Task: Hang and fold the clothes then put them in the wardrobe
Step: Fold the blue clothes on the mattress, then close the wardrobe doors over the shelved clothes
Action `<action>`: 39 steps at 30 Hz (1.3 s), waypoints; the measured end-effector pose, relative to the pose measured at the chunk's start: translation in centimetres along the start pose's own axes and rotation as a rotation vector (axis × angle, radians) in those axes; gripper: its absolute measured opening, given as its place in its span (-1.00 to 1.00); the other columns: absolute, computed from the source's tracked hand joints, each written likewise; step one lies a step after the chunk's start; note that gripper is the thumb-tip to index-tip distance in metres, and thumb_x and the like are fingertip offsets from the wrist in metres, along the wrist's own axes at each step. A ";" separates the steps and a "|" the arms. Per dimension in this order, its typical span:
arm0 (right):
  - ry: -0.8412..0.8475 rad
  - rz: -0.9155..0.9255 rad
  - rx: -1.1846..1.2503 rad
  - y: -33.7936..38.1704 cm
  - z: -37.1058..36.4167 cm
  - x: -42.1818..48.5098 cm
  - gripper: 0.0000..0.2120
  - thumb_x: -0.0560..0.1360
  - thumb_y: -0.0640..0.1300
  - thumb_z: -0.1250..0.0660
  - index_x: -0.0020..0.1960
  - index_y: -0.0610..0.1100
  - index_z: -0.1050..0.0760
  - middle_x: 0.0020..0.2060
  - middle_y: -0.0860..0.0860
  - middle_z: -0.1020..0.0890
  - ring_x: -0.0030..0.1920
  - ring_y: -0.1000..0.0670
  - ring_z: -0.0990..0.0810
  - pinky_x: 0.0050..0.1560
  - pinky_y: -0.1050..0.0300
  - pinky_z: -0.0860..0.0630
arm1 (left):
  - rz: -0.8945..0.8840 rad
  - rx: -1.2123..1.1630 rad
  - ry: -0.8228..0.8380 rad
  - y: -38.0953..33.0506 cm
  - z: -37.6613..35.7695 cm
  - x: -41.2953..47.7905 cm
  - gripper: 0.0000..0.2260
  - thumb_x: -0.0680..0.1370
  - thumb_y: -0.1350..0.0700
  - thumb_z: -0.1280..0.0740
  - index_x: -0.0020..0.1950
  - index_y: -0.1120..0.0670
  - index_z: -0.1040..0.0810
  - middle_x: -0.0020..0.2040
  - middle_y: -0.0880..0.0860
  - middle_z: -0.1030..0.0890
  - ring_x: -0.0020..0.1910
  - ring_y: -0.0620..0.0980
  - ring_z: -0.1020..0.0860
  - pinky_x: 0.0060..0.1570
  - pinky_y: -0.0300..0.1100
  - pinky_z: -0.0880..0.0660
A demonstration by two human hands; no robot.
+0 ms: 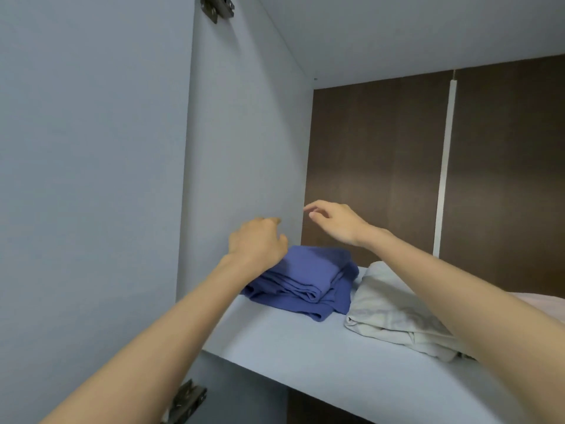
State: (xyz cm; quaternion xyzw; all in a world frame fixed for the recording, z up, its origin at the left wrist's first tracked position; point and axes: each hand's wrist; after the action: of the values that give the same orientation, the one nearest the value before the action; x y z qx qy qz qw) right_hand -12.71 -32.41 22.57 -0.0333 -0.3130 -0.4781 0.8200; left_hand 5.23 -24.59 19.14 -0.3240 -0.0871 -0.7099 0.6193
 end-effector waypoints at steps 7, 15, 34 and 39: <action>-0.120 -0.059 -0.072 5.3 3.2 -7.4 -0.73 0.60 -0.01 -0.16 0.26 0.10 -0.46 0.17 0.08 -0.59 0.21 0.00 -0.50 0.21 -0.08 -0.45 | -0.068 -0.192 -0.161 -0.1 3.7 -3.3 -0.58 0.57 0.07 -0.20 0.45 0.00 -0.33 0.34 0.09 -0.49 0.29 0.14 -0.44 0.19 -0.03 -0.39; -0.183 -0.110 -0.187 10.2 6.0 -17.1 -0.74 0.60 -0.01 -0.15 0.26 0.13 -0.45 0.15 0.17 -0.58 0.07 0.08 -0.51 -0.02 0.07 -0.43 | -0.152 -0.300 -0.184 -1.8 5.5 -8.7 -0.60 0.58 0.05 -0.19 0.43 0.00 -0.36 0.34 0.08 -0.48 0.28 0.12 -0.45 0.17 -0.04 -0.39; -0.188 -0.165 -0.120 22.1 9.7 -42.8 -0.73 0.61 0.01 -0.15 0.29 0.13 -0.41 0.14 0.15 -0.57 -0.06 0.14 -0.50 -0.03 0.11 -0.47 | -0.132 -0.339 -0.158 -5.3 14.8 -33.9 -0.60 0.57 0.09 -0.20 0.41 0.01 -0.38 0.29 0.05 -0.52 0.24 0.11 -0.46 0.13 -0.05 -0.43; -0.180 -0.153 -0.052 26.5 9.1 -46.6 -0.73 0.60 0.01 -0.16 0.29 0.10 -0.43 0.16 0.14 -0.57 -0.10 0.21 -0.47 -0.04 0.16 -0.47 | -0.084 -0.269 -0.210 -3.3 18.2 -39.8 -0.62 0.57 0.07 -0.19 0.40 -0.01 -0.38 0.30 0.00 -0.51 0.22 0.08 -0.47 -0.02 -0.11 -0.39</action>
State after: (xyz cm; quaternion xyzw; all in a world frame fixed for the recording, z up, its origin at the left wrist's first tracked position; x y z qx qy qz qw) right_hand -11.99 20.72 10.95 -0.0733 -0.3743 -0.5421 0.7487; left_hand 9.46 18.45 11.54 -0.4723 -0.0688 -0.7027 0.5277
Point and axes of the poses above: each hand's wrist, its own x-axis towards the middle knuckle, its own z-axis out of the back of the hand, y = z × x
